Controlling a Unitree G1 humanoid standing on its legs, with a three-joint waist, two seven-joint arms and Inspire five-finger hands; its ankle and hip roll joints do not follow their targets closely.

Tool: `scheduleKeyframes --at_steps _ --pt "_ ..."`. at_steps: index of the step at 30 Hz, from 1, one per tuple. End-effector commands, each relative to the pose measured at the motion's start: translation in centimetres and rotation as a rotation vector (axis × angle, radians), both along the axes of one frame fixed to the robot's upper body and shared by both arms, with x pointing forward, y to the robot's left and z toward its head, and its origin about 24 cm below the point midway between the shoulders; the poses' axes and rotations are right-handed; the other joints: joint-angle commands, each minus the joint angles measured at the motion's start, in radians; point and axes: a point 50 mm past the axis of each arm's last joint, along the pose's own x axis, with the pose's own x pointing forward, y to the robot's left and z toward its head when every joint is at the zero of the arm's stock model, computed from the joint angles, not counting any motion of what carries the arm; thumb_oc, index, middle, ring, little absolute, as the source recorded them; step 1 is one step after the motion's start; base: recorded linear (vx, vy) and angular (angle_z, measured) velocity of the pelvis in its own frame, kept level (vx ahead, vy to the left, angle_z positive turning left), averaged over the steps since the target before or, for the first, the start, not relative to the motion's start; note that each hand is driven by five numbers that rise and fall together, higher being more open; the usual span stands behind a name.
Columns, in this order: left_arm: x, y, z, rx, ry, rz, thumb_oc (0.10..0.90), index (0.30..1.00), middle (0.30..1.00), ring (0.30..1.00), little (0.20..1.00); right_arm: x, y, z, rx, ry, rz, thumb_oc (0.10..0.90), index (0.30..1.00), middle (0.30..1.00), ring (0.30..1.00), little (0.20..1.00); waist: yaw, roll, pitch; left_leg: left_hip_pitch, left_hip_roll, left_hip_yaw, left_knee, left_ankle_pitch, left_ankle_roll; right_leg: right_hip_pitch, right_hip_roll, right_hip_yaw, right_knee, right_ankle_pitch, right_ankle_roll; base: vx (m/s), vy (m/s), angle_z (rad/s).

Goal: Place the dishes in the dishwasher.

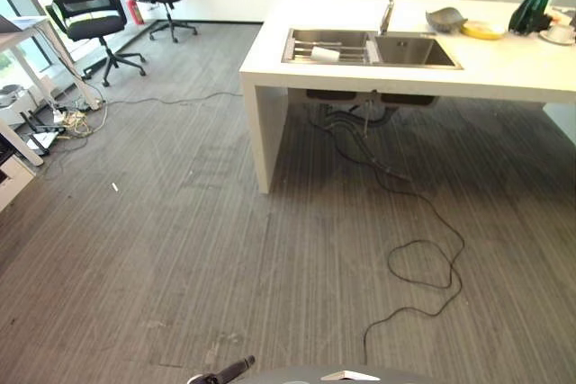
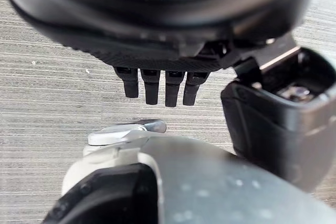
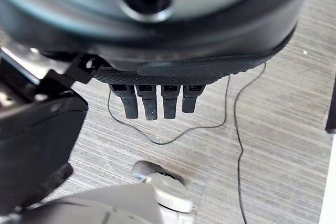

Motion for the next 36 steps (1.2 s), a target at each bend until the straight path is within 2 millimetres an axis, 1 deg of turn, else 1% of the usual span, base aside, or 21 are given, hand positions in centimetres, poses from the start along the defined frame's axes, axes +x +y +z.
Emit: scheduleKeyframes --at_steps 1,5,8,13,16,21,27,29,30,32,36 --pt "4.4 -1.1 0.6 -0.028 -0.114 -0.027 0.800 0.900 0.900 0.900 0.900 2.5 -0.2 0.4 -0.014 -0.048 0.074 0.800 0.900 0.900 0.900 0.900 0.016 -0.018 0.044 0.025 -0.043 0.011 -0.049 -0.005 -0.034 0.084 -0.035 0.000 -0.097 -0.025 0.107 0.00 0.000 0.00" --pt "4.7 -0.9 0.7 -0.015 -0.127 -0.013 0.800 0.900 0.900 0.900 0.900 2.6 -0.2 0.5 -0.015 -0.060 0.051 0.800 0.900 0.900 0.900 0.900 0.015 -0.016 0.044 0.026 -0.043 0.012 -0.049 -0.005 -0.034 0.083 -0.035 0.002 -0.097 -0.023 0.107 0.00 -0.001 -0.01" --pt "4.6 -1.0 0.6 -0.010 -0.121 -0.026 0.800 0.900 0.900 0.900 0.900 2.1 -0.2 0.4 -0.016 -0.051 0.010 0.800 0.900 0.900 0.900 0.900 0.011 -0.015 0.042 0.027 -0.043 0.014 -0.049 -0.006 -0.035 0.083 -0.035 0.003 -0.097 -0.023 0.106 0.00 -0.001 -0.01" --pt "4.6 -1.0 0.6 0.002 -0.114 -0.040 0.800 0.900 0.900 0.900 0.900 1.2 0.0 0.1 0.012 -0.051 -0.130 0.800 0.900 0.900 0.900 0.900 0.001 -0.013 0.037 0.027 -0.039 0.020 -0.049 -0.007 -0.035 0.081 -0.032 0.010 -0.097 -0.022 0.106 0.00 -0.001 -0.01" --pt "4.1 -0.9 0.5 0.006 -0.097 -0.015 0.800 0.900 0.900 0.900 0.900 1.1 0.0 0.1 0.015 -0.051 -0.154 0.800 0.900 0.900 0.900 0.900 0.000 -0.013 0.036 0.030 -0.037 0.024 -0.049 -0.009 -0.035 0.083 -0.032 0.012 -0.097 -0.022 0.106 0.00 0.000 -0.01" --pt "3.8 -0.9 0.4 -0.002 -0.089 0.023 0.800 0.900 0.900 0.900 0.900 1.2 -0.2 0.2 0.008 -0.051 -0.148 0.800 0.900 0.900 0.900 0.900 0.000 -0.016 0.031 0.033 -0.036 0.025 -0.049 -0.010 -0.035 0.085 -0.031 0.014 -0.097 -0.023 0.105 0.00 0.000 -0.02" --pt "4.0 -0.9 0.5 -0.003 -0.099 0.030 0.800 0.900 0.900 0.900 0.900 1.9 -0.5 0.4 0.000 -0.080 -0.144 0.800 0.900 0.900 0.900 0.900 0.000 -0.015 0.029 0.031 -0.036 0.025 -0.049 -0.007 -0.035 0.084 -0.030 0.012 -0.097 -0.021 0.103 0.00 0.000 0.00" --pt "3.9 -1.0 0.4 -0.012 -0.098 0.056 0.800 0.900 0.900 0.900 0.900 1.9 -0.5 0.4 -0.002 -0.081 -0.141 0.800 0.900 0.900 0.900 0.900 0.001 -0.016 0.029 0.031 -0.036 0.024 -0.049 -0.007 -0.035 0.085 -0.029 0.013 -0.097 -0.021 0.103 0.00 0.000 0.00" --pt "3.8 -1.1 0.4 -0.031 -0.106 0.131 0.800 0.900 0.900 0.900 0.900 1.9 -0.5 0.4 -0.004 -0.084 -0.143 0.800 0.900 0.900 0.900 0.900 0.003 -0.016 0.029 0.031 -0.037 0.024 -0.049 -0.007 -0.034 0.085 -0.029 0.013 -0.097 -0.022 0.103 0.00 0.000 0.00" --pt "3.6 -1.4 0.3 -0.050 -0.116 0.187 0.800 0.900 0.900 0.900 0.900 1.8 -0.5 0.4 -0.008 -0.082 -0.148 0.800 0.900 0.900 0.900 0.900 0.005 -0.015 0.030 0.031 -0.037 0.022 -0.049 -0.006 -0.033 0.086 -0.029 0.012 -0.097 -0.022 0.102 0.00 0.000 0.00" --pt "3.5 -1.7 0.3 -0.046 -0.106 0.151 0.800 0.900 0.900 0.900 0.900 1.4 -0.5 0.3 -0.019 -0.061 -0.127 0.800 0.900 0.900 0.900 0.900 0.006 -0.013 0.032 0.030 -0.039 0.019 -0.049 -0.005 -0.033 0.087 -0.030 0.009 -0.097 -0.022 0.102 0.00 0.000 0.00"
